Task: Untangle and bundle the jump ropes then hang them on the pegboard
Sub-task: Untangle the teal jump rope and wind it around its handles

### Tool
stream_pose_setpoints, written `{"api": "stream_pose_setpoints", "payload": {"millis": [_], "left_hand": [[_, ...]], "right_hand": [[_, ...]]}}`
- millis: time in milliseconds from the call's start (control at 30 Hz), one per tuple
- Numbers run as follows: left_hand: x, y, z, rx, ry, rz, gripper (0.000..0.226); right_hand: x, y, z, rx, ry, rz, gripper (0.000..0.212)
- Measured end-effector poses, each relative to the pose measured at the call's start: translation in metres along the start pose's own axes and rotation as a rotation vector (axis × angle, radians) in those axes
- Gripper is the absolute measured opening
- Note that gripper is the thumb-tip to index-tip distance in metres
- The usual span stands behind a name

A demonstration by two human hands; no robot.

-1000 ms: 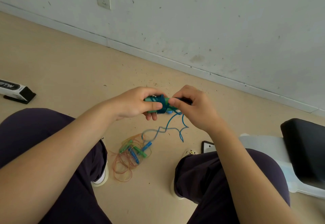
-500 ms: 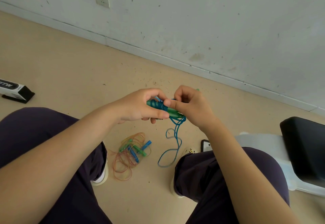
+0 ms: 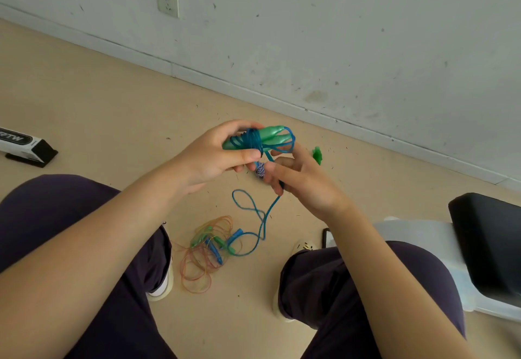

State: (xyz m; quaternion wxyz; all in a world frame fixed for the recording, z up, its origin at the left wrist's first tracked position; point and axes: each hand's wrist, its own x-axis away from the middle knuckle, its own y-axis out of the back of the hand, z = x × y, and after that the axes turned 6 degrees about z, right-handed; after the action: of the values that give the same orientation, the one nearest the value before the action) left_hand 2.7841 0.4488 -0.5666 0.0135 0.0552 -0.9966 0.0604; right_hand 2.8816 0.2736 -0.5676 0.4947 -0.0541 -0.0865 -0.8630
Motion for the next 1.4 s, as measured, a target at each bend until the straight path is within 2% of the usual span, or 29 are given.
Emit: {"api": "stream_pose_setpoints", "payload": {"millis": [100,233,333,433,500,600,700,833,967,1100,1200,1300,1400], "left_hand": [[-0.001,0.001,-0.001,0.083,-0.032,-0.106,0.038],[-0.005,0.011,-0.004,0.154,-0.058,-0.297,0.03],[-0.008,0.012,0.001,-0.037,-0.032,-0.354,0.03],[-0.01,0.007,0.008,-0.361,0.022,-0.264,0.037],[-0.008,0.007,0.01,-0.465,0.071,-0.084,0.039],[-0.002,0.001,0.009,-0.386,0.127,0.235,0.043],[0.0,-0.005,0.007,-0.316,0.133,0.336,0.042],[0.001,-0.008,0.004,-0.214,0.164,0.321,0.032],[-0.001,-0.011,0.005,-0.208,0.182,0.188,0.014],[-0.001,-0.011,0.007,-0.226,0.197,0.071,0.032],[0.001,-0.01,0.006,-0.194,0.149,0.092,0.048],[0.001,-0.01,0.006,-0.195,0.088,0.088,0.041],[-0.001,-0.008,0.008,-0.183,0.062,0.02,0.027]], "right_hand": [[-0.002,-0.002,-0.004,0.082,-0.019,-0.019,0.004],[-0.002,-0.007,-0.004,0.224,-0.042,-0.018,0.021],[-0.001,-0.01,0.001,0.322,0.031,-0.03,0.021],[0.001,-0.008,0.008,0.42,0.146,-0.067,0.016],[0.003,-0.002,0.015,0.453,0.22,-0.116,0.018],[0.007,0.01,0.02,0.453,0.254,-0.186,0.017],[0.008,0.009,0.016,0.449,0.219,-0.215,0.016],[0.003,0.0,0.012,0.423,0.201,-0.262,0.019],[0.002,-0.002,0.012,0.387,0.207,-0.265,0.023],[-0.001,0.0,0.008,0.308,0.155,-0.291,0.012],[-0.001,0.004,0.006,0.184,0.104,-0.289,0.022],[0.0,0.004,0.006,0.181,0.06,-0.243,0.024],[0.002,0.002,0.008,0.082,0.005,-0.129,0.036]]}}
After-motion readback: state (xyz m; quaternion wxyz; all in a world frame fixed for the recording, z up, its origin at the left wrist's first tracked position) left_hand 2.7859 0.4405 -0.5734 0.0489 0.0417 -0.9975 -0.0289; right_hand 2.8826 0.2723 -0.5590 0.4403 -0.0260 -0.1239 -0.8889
